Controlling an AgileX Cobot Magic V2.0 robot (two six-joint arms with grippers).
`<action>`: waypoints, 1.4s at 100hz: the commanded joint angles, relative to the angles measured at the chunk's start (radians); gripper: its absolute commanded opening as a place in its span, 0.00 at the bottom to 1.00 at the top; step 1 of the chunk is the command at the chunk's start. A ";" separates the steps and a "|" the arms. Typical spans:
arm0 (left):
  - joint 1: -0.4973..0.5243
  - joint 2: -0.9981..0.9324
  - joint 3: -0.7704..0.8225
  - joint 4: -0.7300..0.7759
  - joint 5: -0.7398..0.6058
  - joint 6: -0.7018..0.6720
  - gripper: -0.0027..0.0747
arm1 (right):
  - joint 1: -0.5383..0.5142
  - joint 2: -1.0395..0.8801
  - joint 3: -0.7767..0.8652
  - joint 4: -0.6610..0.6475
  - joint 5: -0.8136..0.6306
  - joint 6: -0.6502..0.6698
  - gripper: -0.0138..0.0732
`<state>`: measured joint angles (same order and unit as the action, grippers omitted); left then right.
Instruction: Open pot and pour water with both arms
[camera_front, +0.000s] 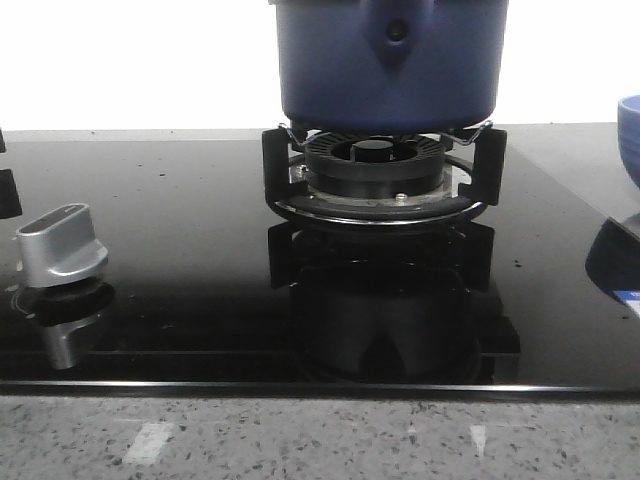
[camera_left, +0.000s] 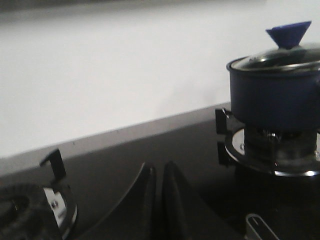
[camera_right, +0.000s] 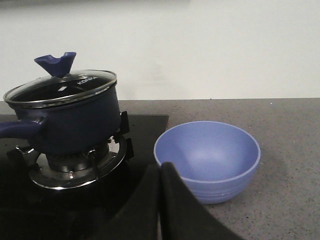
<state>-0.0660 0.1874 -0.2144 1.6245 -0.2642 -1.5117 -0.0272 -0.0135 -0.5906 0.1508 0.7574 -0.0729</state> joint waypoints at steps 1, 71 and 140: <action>-0.002 0.007 -0.029 -0.451 0.043 0.487 0.01 | 0.003 0.017 -0.021 0.003 -0.075 -0.010 0.08; 0.000 -0.084 0.191 -1.323 0.182 1.117 0.01 | 0.003 0.017 -0.021 0.003 -0.075 -0.010 0.08; 0.000 -0.219 0.246 -1.526 0.564 1.256 0.01 | 0.003 0.017 -0.021 0.003 -0.077 -0.010 0.08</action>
<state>-0.0660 -0.0046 0.0017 0.1150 0.3359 -0.2552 -0.0272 -0.0135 -0.5906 0.1527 0.7574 -0.0753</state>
